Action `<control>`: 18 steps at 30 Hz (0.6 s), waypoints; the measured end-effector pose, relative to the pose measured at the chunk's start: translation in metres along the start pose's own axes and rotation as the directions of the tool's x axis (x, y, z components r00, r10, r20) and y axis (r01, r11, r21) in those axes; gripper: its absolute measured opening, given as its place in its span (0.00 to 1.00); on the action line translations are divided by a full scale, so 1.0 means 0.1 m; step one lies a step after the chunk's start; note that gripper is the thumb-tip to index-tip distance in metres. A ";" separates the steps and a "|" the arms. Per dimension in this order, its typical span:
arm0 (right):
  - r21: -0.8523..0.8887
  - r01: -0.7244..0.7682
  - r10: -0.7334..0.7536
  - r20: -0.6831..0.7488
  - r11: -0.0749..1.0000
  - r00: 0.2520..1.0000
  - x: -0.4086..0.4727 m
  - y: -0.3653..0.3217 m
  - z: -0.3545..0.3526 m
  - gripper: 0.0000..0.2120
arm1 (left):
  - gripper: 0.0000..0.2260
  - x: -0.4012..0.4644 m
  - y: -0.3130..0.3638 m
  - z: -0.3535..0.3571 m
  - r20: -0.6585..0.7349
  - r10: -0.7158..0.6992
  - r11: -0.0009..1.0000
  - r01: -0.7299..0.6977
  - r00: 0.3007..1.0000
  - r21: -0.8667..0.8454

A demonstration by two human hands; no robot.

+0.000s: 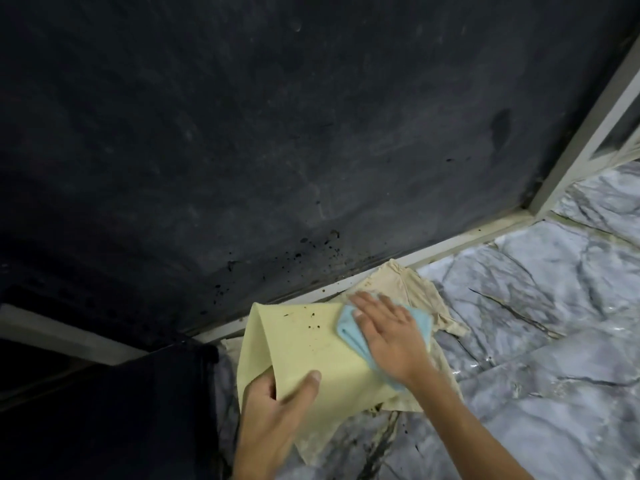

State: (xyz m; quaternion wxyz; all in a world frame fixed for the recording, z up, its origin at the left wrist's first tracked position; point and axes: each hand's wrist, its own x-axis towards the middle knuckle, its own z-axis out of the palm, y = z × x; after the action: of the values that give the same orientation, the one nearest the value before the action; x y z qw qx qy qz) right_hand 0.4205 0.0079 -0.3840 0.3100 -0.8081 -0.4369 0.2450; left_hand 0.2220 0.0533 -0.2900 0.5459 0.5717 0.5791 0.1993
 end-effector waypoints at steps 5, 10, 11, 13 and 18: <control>0.003 -0.193 0.192 0.082 0.981 0.978 0.07 0.04 -0.07 0.23 | 0.07 0.06 0.10 -0.04 0.059 -0.048 0.997 0.045 0.997 0.055; -0.020 0.120 -0.114 0.182 0.993 0.977 0.14 -0.74 0.03 0.24 | 0.08 0.06 0.03 -0.02 0.033 -0.061 0.994 0.057 0.998 0.095; 0.006 0.170 -0.168 0.191 0.986 0.967 0.15 -0.88 0.05 0.24 | 0.07 0.04 0.04 -0.02 0.057 -0.055 0.993 0.049 0.997 0.105; 0.048 0.248 -0.253 0.169 0.968 0.953 0.12 -1.00 0.09 0.24 | 0.05 0.04 0.08 -0.04 0.102 -0.026 0.994 0.015 0.994 0.110; -0.032 0.011 -0.007 0.130 0.999 0.992 0.03 -0.34 0.02 0.26 | 0.06 0.02 0.00 -0.16 0.078 -0.024 0.996 0.017 0.997 0.087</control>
State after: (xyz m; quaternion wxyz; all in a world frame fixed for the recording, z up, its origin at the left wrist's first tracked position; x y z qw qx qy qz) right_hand 0.4017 0.0251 -0.3614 0.2688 -0.7934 -0.4639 0.2883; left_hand 0.2090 0.0609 -0.2858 0.5453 0.5962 0.5709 0.1460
